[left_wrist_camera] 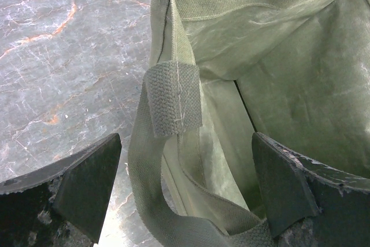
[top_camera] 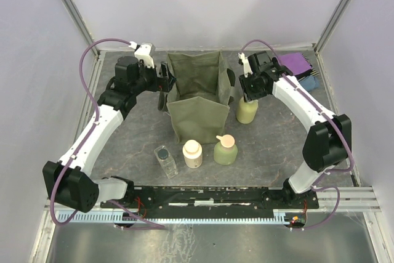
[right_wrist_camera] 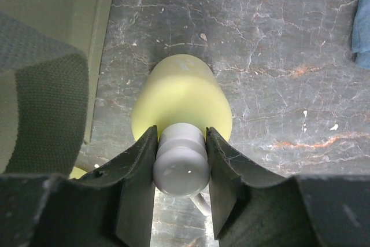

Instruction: Place the personal care products into the canvas bag

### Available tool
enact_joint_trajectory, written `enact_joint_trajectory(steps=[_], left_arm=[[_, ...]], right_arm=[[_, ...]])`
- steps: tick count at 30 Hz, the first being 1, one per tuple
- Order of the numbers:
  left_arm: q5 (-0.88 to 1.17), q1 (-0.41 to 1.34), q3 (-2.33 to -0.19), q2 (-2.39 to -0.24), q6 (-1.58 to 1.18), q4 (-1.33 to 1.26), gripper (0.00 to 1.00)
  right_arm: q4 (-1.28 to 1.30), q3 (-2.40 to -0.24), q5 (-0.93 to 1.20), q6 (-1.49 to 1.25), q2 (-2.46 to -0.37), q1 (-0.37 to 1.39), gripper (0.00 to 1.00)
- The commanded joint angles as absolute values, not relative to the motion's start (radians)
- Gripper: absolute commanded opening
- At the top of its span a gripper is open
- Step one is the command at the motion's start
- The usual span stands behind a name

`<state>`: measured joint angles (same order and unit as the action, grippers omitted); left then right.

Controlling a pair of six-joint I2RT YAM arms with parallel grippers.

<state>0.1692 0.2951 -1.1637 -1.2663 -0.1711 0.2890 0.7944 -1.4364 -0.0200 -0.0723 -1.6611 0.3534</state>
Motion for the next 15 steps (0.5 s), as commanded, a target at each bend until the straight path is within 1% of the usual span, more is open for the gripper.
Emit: enact_joint_trajectory(steps=[1,9,15], left_arm=[[0.192,0.301,-1.177,-1.280,-0.193,0.276,1.00],[0.194,0.301,-1.181,-1.282,-0.193,0.276,1.00],[0.200,0.301,-1.187,-1.290,-0.193,0.274,1.00]], right_arm=[[0.881,-1.513,-0.064,-0.064,-1.653,0.351,0.01],[1.012,-1.661,-0.123,-0.077,-1.659,0.351,0.01],[1.146,-1.877,-0.186,-0.086,-1.665,0.351,0.01]])
